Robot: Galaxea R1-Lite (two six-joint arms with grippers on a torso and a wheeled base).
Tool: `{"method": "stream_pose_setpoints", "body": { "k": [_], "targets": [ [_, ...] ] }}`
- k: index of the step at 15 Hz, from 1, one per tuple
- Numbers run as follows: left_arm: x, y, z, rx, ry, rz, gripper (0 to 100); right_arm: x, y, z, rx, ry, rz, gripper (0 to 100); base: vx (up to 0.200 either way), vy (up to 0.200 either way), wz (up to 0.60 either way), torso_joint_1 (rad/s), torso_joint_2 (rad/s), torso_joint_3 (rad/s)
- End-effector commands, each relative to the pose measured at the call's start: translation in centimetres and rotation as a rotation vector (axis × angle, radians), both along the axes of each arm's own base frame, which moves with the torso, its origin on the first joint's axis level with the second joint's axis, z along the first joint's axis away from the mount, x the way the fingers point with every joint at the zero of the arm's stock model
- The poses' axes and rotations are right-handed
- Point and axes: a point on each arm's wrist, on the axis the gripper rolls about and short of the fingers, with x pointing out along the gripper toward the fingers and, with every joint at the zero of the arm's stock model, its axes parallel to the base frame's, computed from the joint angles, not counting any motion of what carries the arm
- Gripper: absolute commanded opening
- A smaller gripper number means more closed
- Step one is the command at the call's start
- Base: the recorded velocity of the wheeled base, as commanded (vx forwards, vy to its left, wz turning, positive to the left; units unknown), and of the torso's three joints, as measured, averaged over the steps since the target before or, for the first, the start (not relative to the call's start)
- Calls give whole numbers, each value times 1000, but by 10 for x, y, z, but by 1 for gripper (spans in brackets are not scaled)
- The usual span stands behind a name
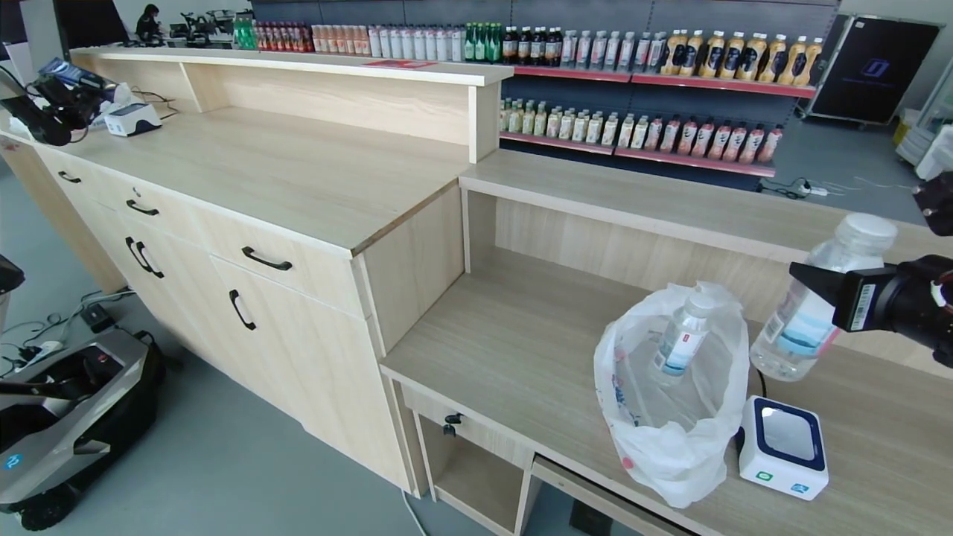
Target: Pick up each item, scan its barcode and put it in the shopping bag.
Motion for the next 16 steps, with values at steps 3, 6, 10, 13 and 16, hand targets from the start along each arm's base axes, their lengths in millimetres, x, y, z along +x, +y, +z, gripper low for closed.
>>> {"method": "stream_pose_setpoints", "body": {
  "k": [3, 6, 10, 13, 16],
  "targets": [
    [0, 0, 0, 0, 1, 0, 100, 45, 13, -59, -7, 132, 38, 0, 0, 0, 0, 0, 0, 0],
    [0, 0, 0, 0, 1, 0, 100, 65, 20, -83, -6, 137, 56, 0, 0, 0, 0, 0, 0, 0],
    [0, 0, 0, 0, 1, 0, 100, 75, 26, -107, -11, 170, 78, 0, 0, 0, 0, 0, 0, 0],
    [0, 0, 0, 0, 1, 0, 100, 80, 32, -115, -9, 164, 108, 0, 0, 0, 0, 0, 0, 0],
    [0, 0, 0, 0, 1, 0, 100, 85, 46, -127, -8, 138, 150, 0, 0, 0, 0, 0, 0, 0]
  ]
}}
